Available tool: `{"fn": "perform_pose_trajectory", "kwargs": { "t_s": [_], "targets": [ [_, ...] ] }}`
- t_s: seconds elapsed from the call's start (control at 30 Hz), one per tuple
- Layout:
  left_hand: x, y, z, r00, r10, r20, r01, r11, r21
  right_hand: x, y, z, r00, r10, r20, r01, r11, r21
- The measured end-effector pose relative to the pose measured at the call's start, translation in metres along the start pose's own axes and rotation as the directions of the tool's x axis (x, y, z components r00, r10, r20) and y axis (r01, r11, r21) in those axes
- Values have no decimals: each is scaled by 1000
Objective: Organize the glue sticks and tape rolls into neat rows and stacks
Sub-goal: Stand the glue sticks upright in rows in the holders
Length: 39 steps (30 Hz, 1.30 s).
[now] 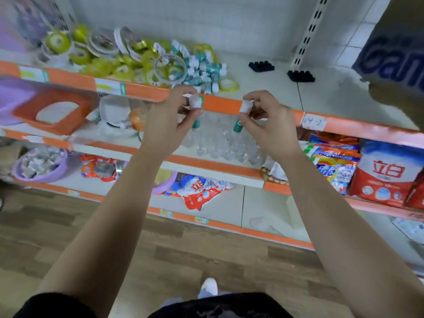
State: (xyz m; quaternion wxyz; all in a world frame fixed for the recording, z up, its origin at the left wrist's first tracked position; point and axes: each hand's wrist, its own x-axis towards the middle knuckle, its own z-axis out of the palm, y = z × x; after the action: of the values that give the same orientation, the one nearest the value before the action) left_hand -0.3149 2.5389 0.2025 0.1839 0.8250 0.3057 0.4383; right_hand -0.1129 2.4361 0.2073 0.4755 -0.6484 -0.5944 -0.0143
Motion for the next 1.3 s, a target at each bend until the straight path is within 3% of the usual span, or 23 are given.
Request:
{"fn": "perform_pose_trajectory", "kwargs": {
  "t_s": [0.27,0.5,0.9,1.07,1.3],
  "targets": [
    [90,-75,-9,1000,8,-1,-8,999,-44,85,6,52,998,58,-1,-58,998,-31],
    [171,-131,-4,989,73,132,-47,980,-191,146,14,89,989,86,-121,-97,991,-89],
    [241,-118,51,934,243,261,-141,923,-357,179,50,69,959,114,-260,-190,938,-289],
    [246,-98,88,936,188,299,-54,913,-404,181,73,36,966,175,-189,-228,921,-315],
    [244,-76,141,963,97,250,3,928,-372,179,125,-4,974,221,-43,-225,940,-257]
  ]
}}
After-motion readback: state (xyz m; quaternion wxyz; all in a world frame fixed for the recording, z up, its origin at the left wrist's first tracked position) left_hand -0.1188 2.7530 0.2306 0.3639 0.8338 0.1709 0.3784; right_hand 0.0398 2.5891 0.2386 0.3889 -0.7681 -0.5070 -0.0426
